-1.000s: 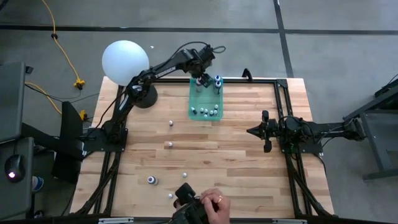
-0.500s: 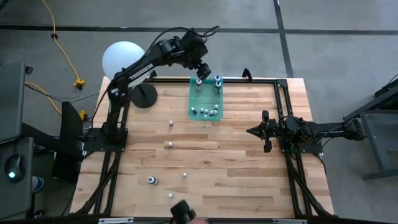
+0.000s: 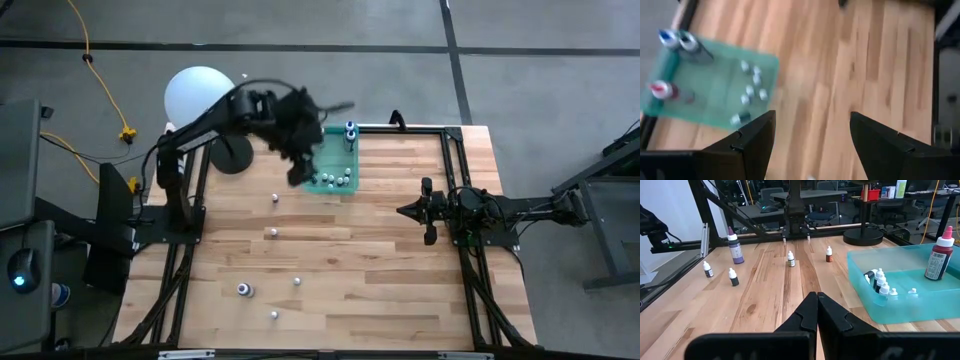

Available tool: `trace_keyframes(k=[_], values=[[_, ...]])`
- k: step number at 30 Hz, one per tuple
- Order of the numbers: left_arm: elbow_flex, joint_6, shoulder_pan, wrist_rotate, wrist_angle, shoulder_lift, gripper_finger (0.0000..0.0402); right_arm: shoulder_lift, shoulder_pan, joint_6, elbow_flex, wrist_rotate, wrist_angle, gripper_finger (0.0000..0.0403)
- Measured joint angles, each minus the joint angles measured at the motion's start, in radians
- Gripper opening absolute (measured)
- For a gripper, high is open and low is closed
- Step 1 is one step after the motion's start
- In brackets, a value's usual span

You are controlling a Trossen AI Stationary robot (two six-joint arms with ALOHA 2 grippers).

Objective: Pick & Place food coloring
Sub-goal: Put the large violet food coloring bottle into the light blue bin

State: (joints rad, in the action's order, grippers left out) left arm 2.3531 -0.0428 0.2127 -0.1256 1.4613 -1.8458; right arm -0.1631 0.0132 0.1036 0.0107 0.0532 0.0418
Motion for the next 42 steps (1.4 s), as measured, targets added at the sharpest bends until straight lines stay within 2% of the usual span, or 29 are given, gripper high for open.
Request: trace_keyframes(k=[3,6,8,12,14,16,19,22,27,31,36,42], values=[[-0.039,-0.015,-0.078,0.034,0.060,0.026,0.0248,0.000,0.000,0.000,0.000,0.000,0.000,0.0000],[-0.170,-0.037,-0.137,0.034,0.055,0.095,0.0248,0.000,0.000,0.000,0.000,0.000,0.000,0.0000],[-0.306,-0.057,-0.161,0.030,0.013,0.174,0.0248,0.000,0.000,0.000,0.000,0.000,0.000,0.0000],[-0.661,-0.129,-0.206,0.022,-0.144,0.397,0.0248,0.000,0.000,0.000,0.000,0.000,0.000,0.0000],[-0.828,-0.180,-0.225,-0.021,-0.208,0.502,0.0248,0.000,0.000,0.000,0.000,0.000,0.000,0.0000],[-0.953,-0.232,-0.243,-0.067,-0.249,0.593,0.0248,0.000,0.000,0.000,0.000,0.000,0.000,0.0000],[-1.067,-0.282,-0.279,-0.111,-0.269,0.710,0.0248,0.000,0.000,0.000,0.000,0.000,0.000,0.0000],[-1.120,-0.286,-0.319,-0.128,-0.229,0.803,0.0248,0.000,0.000,0.000,0.000,0.000,0.000,0.0000],[-1.146,-0.236,-0.372,-0.127,-0.094,0.873,0.0248,0.000,0.000,0.000,0.000,0.000,0.000,0.0000],[-1.146,-0.226,-0.422,-0.129,-0.026,0.890,0.0248,0.000,0.000,0.000,0.000,0.000,0.000,0.0000],[-1.146,-0.253,-0.495,-0.127,-0.021,0.888,0.0248,0.000,0.000,0.000,0.000,0.000,0.000,0.0000],[-1.146,-0.336,-0.569,-0.152,-0.009,0.887,0.0248,0.000,0.000,0.000,0.000,0.000,0.000,0.0000]])
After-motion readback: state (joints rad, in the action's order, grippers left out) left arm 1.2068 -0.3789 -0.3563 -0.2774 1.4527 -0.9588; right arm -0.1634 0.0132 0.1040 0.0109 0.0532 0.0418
